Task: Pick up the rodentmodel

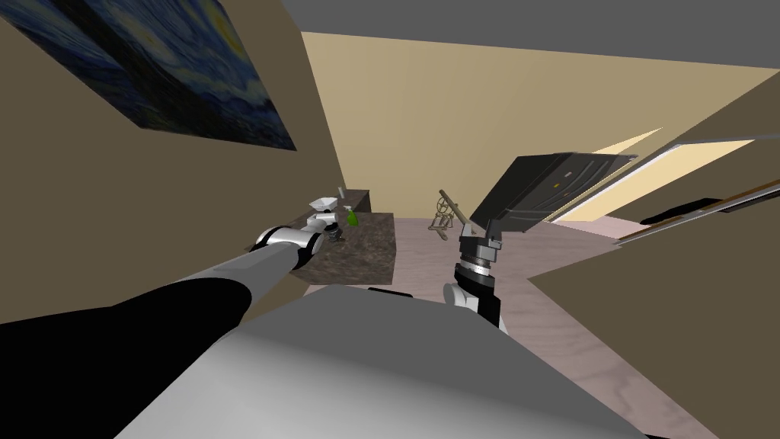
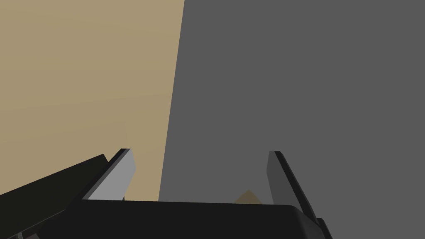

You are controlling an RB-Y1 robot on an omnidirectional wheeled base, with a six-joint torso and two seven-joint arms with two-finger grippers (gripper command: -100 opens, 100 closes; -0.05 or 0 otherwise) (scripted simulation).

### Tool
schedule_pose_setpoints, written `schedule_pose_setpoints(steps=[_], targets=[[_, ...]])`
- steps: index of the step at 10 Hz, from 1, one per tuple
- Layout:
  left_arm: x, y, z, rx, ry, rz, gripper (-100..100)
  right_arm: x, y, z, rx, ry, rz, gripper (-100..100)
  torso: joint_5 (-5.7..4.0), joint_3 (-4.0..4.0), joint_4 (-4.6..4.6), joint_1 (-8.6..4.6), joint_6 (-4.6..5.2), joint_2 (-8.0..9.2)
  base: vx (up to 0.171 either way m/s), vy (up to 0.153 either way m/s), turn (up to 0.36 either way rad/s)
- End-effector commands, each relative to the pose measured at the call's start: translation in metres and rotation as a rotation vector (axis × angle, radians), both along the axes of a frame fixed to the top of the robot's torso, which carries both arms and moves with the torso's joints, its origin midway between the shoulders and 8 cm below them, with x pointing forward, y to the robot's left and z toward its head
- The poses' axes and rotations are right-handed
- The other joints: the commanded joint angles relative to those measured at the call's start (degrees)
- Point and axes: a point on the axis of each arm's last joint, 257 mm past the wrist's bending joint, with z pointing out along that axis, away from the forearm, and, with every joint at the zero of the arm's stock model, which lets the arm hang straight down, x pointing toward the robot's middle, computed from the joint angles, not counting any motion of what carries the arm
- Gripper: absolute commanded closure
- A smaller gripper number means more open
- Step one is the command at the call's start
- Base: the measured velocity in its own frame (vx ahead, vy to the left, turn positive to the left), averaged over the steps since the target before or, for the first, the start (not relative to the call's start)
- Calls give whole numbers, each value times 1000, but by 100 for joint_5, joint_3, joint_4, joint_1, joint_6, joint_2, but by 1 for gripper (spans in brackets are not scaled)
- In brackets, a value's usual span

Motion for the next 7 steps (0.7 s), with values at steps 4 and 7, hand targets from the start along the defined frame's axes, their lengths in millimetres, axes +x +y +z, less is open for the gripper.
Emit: schedule_pose_setpoints(steps=[4, 7], targets=[[6, -15, 0, -4, 5, -6, 100, 0, 0, 0, 0, 0, 0, 0, 0, 0, -1, 1, 0, 0, -5, 13, 18], [14, -32, 1, -7, 7, -15, 100, 0, 0, 0, 0, 0, 0, 0, 4, 2, 0, 19, -4, 3, -13, 55, 29]])
